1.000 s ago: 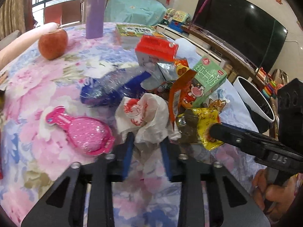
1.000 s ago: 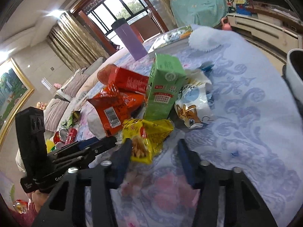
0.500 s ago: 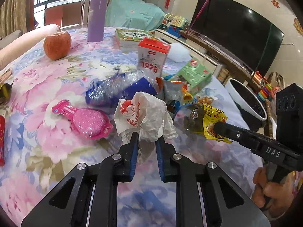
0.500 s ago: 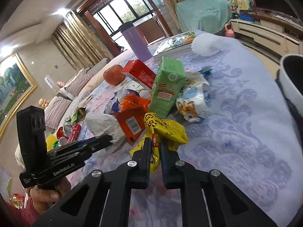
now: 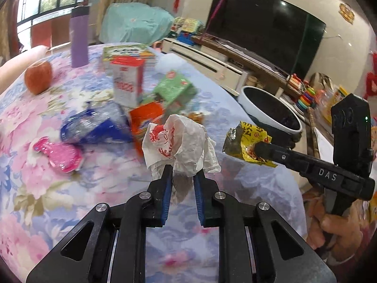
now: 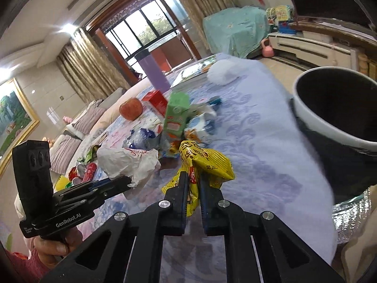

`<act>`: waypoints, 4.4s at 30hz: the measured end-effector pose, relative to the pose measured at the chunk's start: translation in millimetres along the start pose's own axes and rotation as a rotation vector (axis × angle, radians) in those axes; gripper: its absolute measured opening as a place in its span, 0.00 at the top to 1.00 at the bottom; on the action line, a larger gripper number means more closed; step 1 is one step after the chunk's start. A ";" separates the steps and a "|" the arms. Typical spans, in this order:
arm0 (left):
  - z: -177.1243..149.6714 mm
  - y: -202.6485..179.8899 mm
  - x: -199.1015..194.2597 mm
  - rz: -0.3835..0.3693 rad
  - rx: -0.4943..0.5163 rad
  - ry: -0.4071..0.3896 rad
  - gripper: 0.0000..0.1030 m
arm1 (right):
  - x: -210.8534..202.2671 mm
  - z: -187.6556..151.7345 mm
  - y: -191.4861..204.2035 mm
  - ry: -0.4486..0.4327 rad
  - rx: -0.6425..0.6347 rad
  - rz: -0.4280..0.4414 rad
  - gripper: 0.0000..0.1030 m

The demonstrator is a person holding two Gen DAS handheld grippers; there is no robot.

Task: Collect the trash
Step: 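Carry the white plastic bag and yellow snack bag over the trash bin, then open both tools to drop the white and yellow bags into the bin, then move both open tools back over the trash on the table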

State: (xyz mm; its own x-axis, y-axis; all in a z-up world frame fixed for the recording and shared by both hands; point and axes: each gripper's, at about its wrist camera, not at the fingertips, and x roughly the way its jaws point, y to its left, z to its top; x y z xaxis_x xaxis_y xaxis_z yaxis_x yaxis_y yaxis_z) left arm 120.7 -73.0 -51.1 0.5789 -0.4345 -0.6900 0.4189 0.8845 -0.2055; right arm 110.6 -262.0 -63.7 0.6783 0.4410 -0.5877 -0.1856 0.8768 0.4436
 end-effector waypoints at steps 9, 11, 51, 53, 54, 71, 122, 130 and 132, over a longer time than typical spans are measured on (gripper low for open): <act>15.0 -37.6 14.8 -0.044 0.071 0.004 0.84 | -25.8 5.6 -30.1 -0.055 0.038 -0.049 0.91; 19.2 -46.8 20.5 -0.055 0.088 0.009 0.84 | -31.5 7.3 -38.2 -0.068 0.048 -0.058 0.91; 103.7 -154.2 123.7 -0.168 0.229 0.083 0.84 | -78.2 61.0 -151.3 -0.133 0.127 -0.238 0.91; 107.3 -156.6 129.4 -0.177 0.227 0.094 0.84 | -77.3 64.1 -154.2 -0.127 0.125 -0.242 0.91; 108.9 -157.4 131.4 -0.180 0.227 0.098 0.84 | -76.9 65.4 -155.5 -0.125 0.125 -0.244 0.91; 116.7 -172.6 164.8 -0.173 0.241 0.151 0.81 | -71.4 73.5 -170.6 -0.102 0.148 -0.252 0.86; 7.2 22.6 19.2 0.078 -0.086 0.048 0.40 | 3.6 23.9 -12.0 -0.015 -0.012 -0.095 0.07; -7.0 60.6 6.0 0.141 -0.168 0.040 0.40 | 25.9 19.3 7.4 0.019 -0.032 -0.071 0.07; -10.5 70.7 3.4 0.158 -0.192 0.039 0.40 | 29.7 18.6 11.5 0.026 -0.039 -0.063 0.07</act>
State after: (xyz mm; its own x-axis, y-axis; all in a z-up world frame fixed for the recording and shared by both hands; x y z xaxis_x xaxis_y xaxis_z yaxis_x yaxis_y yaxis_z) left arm 145.0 -10.1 -75.2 0.5977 -0.2851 -0.7493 0.1828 0.9585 -0.2189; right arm 141.9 -242.3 -63.5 0.6708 0.3893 -0.6312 -0.1715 0.9095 0.3787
